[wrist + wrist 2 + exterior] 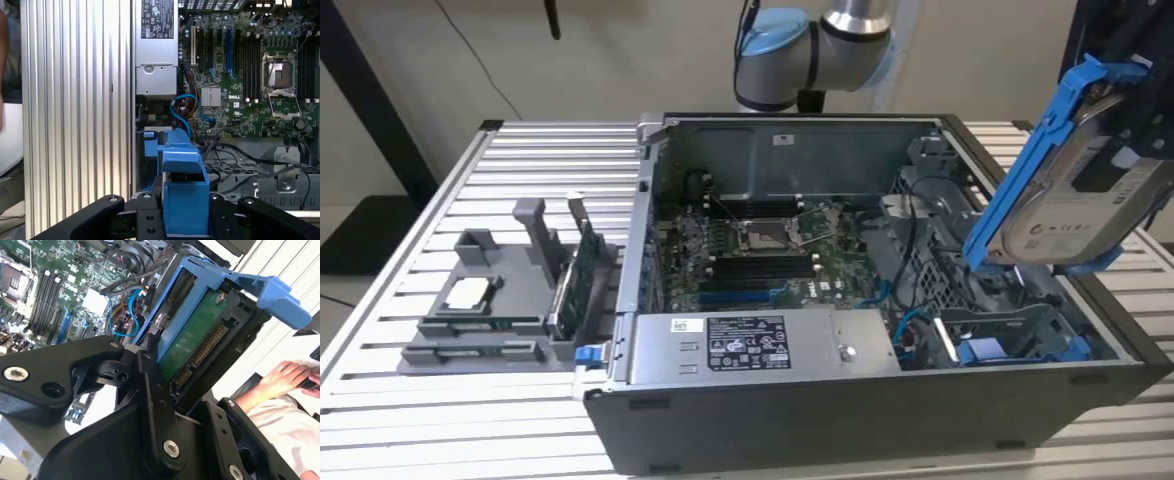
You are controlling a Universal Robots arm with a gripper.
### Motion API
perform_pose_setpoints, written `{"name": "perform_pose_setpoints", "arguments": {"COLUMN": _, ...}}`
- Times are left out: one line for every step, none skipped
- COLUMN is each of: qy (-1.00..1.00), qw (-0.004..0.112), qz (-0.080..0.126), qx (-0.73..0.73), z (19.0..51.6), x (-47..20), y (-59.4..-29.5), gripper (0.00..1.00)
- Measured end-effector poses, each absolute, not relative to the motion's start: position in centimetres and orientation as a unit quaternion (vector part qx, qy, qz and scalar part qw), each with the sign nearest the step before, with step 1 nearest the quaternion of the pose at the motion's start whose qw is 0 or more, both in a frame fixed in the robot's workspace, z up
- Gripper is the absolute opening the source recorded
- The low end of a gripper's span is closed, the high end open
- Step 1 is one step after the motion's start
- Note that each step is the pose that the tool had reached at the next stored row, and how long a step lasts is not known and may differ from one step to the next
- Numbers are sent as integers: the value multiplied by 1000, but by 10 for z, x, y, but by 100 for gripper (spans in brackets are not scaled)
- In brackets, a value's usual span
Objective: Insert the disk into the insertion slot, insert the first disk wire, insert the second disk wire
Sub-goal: 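Insert the disk into the insertion slot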
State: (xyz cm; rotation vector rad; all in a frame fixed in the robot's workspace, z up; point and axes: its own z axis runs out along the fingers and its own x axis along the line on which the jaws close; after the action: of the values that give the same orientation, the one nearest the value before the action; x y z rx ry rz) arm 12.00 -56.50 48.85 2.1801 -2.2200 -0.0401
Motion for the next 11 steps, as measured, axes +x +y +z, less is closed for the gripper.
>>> {"name": "perform_pose_setpoints", "arguments": {"qy": -713, "qw": 15, "qz": -13, "qx": 701, "z": 488, "x": 120, "y": -565, "gripper": 33}}
{"name": "perform_pose_setpoints", "arguments": {"qy": -713, "qw": 15, "qz": -13, "qx": 701, "z": 488, "x": 120, "y": -565, "gripper": 33}}
{"name": "perform_pose_setpoints", "arguments": {"qy": -713, "qw": 15, "qz": -13, "qx": 701, "z": 487, "x": 120, "y": -565, "gripper": 33}}
{"name": "perform_pose_setpoints", "arguments": {"qy": -713, "qw": 15, "qz": -13, "qx": 701, "z": 487, "x": 120, "y": -565, "gripper": 33}}
{"name": "perform_pose_setpoints", "arguments": {"qy": -713, "qw": 15, "qz": -13, "qx": 700, "z": 486, "x": 120, "y": -565, "gripper": 33}}
{"name": "perform_pose_setpoints", "arguments": {"qy": -713, "qw": 15, "qz": -13, "qx": 700, "z": 485, "x": 120, "y": -565, "gripper": 33}}
{"name": "perform_pose_setpoints", "arguments": {"qy": -713, "qw": 15, "qz": -13, "qx": 700, "z": 485, "x": 120, "y": -565, "gripper": 33}}
{"name": "perform_pose_setpoints", "arguments": {"qy": -713, "qw": 15, "qz": -13, "qx": 700, "z": 484, "x": 120, "y": -565, "gripper": 33}}
{"name": "perform_pose_setpoints", "arguments": {"qy": -713, "qw": 15, "qz": -13, "qx": 701, "z": 483, "x": 120, "y": -565, "gripper": 33}}
{"name": "perform_pose_setpoints", "arguments": {"qy": -713, "qw": 15, "qz": -13, "qx": 701, "z": 483, "x": 120, "y": -565, "gripper": 33}}
{"name": "perform_pose_setpoints", "arguments": {"qy": -713, "qw": 15, "qz": -13, "qx": 701, "z": 482, "x": 120, "y": -565, "gripper": 33}}
